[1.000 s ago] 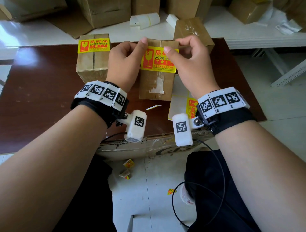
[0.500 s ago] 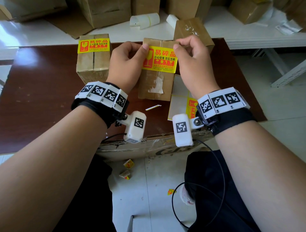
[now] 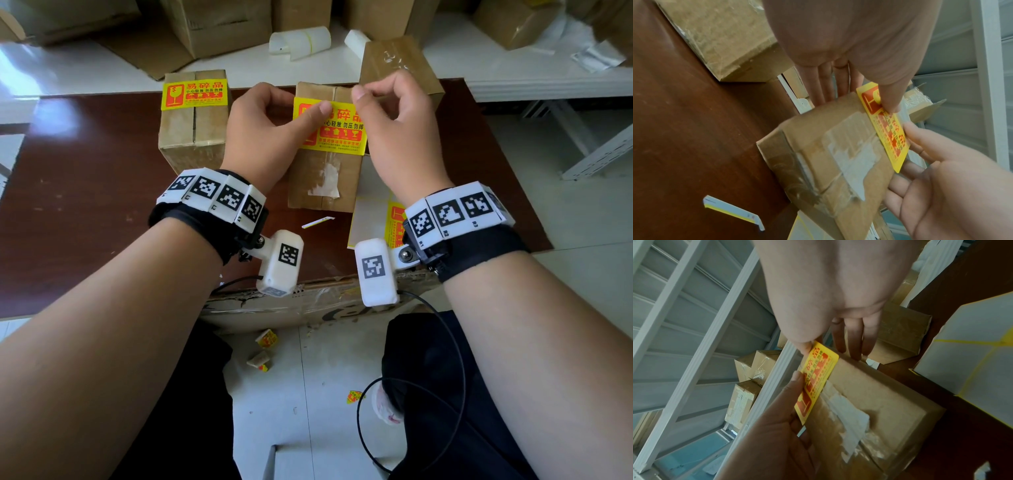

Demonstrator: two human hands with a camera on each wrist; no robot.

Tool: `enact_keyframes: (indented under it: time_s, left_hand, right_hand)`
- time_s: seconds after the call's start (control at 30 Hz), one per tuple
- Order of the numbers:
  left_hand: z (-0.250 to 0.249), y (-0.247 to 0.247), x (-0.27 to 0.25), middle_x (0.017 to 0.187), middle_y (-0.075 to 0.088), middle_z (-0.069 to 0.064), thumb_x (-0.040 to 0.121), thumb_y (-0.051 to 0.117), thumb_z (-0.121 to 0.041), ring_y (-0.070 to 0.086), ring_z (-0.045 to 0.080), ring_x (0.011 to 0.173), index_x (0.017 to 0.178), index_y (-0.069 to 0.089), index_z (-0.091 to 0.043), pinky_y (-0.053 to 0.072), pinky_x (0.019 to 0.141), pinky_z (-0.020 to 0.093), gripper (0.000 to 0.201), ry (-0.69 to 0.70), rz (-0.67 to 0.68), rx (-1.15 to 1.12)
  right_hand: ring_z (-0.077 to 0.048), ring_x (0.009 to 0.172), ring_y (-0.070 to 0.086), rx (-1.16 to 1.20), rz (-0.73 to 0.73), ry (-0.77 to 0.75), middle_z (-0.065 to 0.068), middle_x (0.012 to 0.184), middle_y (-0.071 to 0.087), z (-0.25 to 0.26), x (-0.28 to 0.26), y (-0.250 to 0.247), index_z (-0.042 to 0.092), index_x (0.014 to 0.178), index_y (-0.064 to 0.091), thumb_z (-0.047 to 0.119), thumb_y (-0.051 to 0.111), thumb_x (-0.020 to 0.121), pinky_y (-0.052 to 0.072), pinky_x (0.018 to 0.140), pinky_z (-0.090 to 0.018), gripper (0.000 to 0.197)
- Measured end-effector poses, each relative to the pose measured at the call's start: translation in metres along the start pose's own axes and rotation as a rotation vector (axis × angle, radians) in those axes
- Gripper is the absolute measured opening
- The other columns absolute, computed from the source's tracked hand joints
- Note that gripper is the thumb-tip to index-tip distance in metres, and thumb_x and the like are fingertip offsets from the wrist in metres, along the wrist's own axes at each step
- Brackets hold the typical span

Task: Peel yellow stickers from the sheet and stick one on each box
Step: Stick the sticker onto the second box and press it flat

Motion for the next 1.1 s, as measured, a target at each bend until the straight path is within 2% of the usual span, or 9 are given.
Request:
enact_keyframes:
  time_s: [0.1,0.23,0.33,0.5,0.6,0.73,0.83,1.0,1.1]
  left_hand:
    - [-0.0007,-0.0007,-0.0012,0.092,0.081,0.001,0.073,0.096,-0.050,0.079,0.012,0.084,0.103,0.066,-0.007,0.066,0.077,0.034,0.060,-0.005,0.002,-0.003]
    - [-0.0023,-0.0004,-0.0030,0.094,0.080,0.000,0.070,0.095,-0.055,0.079,0.012,0.085,0.111,0.065,-0.010,0.066,0.076,0.034,0.068,0.007,-0.003,0.031]
    - [-0.0035,-0.0001,-0.0026,0.089,0.079,-0.002,0.072,0.093,-0.059,0.078,0.011,0.081,0.108,0.068,-0.013,0.064,0.072,0.031,0.064,0.004,-0.029,0.034]
    - [-0.0006,0.0012,-0.0014,0.084,0.078,-0.005,0.078,0.094,-0.046,0.077,0.005,0.075,0.108,0.067,-0.011,0.059,0.065,0.020,0.053,-0.026,-0.043,-0.006]
    - [0.0000,0.0019,-0.0003,0.084,0.078,-0.004,0.075,0.094,-0.049,0.077,0.007,0.076,0.107,0.069,-0.011,0.061,0.067,0.024,0.055,-0.049,-0.059,-0.036]
    - [0.0010,0.0021,0.0017,0.084,0.078,0.002,0.071,0.095,-0.053,0.079,0.016,0.079,0.102,0.070,-0.013,0.062,0.069,0.030,0.056,-0.077,-0.075,-0.072]
    - [0.0020,0.0022,0.0026,0.085,0.079,0.003,0.071,0.095,-0.055,0.079,0.018,0.081,0.099,0.069,-0.015,0.064,0.071,0.032,0.055,-0.080,-0.078,-0.080]
    - [0.0044,0.0025,0.0047,0.087,0.080,0.003,0.072,0.094,-0.056,0.080,0.018,0.083,0.099,0.070,-0.015,0.064,0.074,0.033,0.055,-0.081,-0.080,-0.090]
    - [0.0058,0.0022,0.0060,0.086,0.079,0.005,0.074,0.092,-0.055,0.080,0.019,0.082,0.100,0.070,-0.011,0.065,0.075,0.036,0.056,-0.077,-0.084,-0.096]
  right_hand:
    - [0.003,0.082,0.059,0.014,0.002,0.016,0.016,0.088,0.063,-0.0002,0.0014,-0.0004,0.020,0.101,0.066,0.043,0.064,0.108,0.052,0.080,-0.025,0.024]
    - [-0.002,0.091,0.067,0.062,0.029,-0.012,0.009,0.098,0.070,-0.0003,-0.0017,0.0023,0.013,0.110,0.071,0.049,0.075,0.100,0.056,0.083,-0.022,0.037]
    - [0.000,0.092,0.069,0.064,0.069,-0.020,0.008,0.101,0.073,0.0007,-0.0039,0.0015,0.018,0.112,0.069,0.048,0.082,0.096,0.057,0.083,-0.020,0.036]
    - [-0.003,0.095,0.074,0.089,0.084,-0.040,0.006,0.102,0.079,0.0012,-0.0035,-0.0003,0.024,0.110,0.066,0.045,0.090,0.090,0.062,0.087,-0.027,0.037]
    - [-0.005,0.098,0.076,0.083,0.099,-0.048,0.005,0.105,0.080,-0.0001,-0.0025,0.0000,0.025,0.109,0.065,0.038,0.093,0.087,0.064,0.090,-0.032,0.037]
    - [-0.005,0.101,0.076,0.092,0.113,-0.046,0.004,0.108,0.079,-0.0013,-0.0021,-0.0013,0.026,0.110,0.064,0.030,0.096,0.084,0.065,0.091,-0.034,0.041]
    - [-0.008,0.102,0.078,0.089,0.131,-0.048,0.003,0.109,0.079,-0.0014,-0.0021,-0.0028,0.026,0.111,0.063,0.027,0.099,0.080,0.066,0.092,-0.037,0.047]
    - [-0.009,0.108,0.077,0.066,0.176,-0.035,0.004,0.117,0.076,-0.0010,-0.0030,-0.0059,0.027,0.119,0.061,0.027,0.102,0.075,0.066,0.095,-0.037,0.060]
    - [-0.010,0.108,0.077,0.059,0.205,-0.018,0.002,0.121,0.075,-0.0026,-0.0020,-0.0064,0.021,0.129,0.061,0.025,0.104,0.072,0.066,0.097,-0.038,0.072]
Point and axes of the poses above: each hand's wrist, its own x-axis towards the middle knuckle, its own y-axis out of the palm, z = x × y, the point moved 1 cm from there along x, towards the middle knuckle
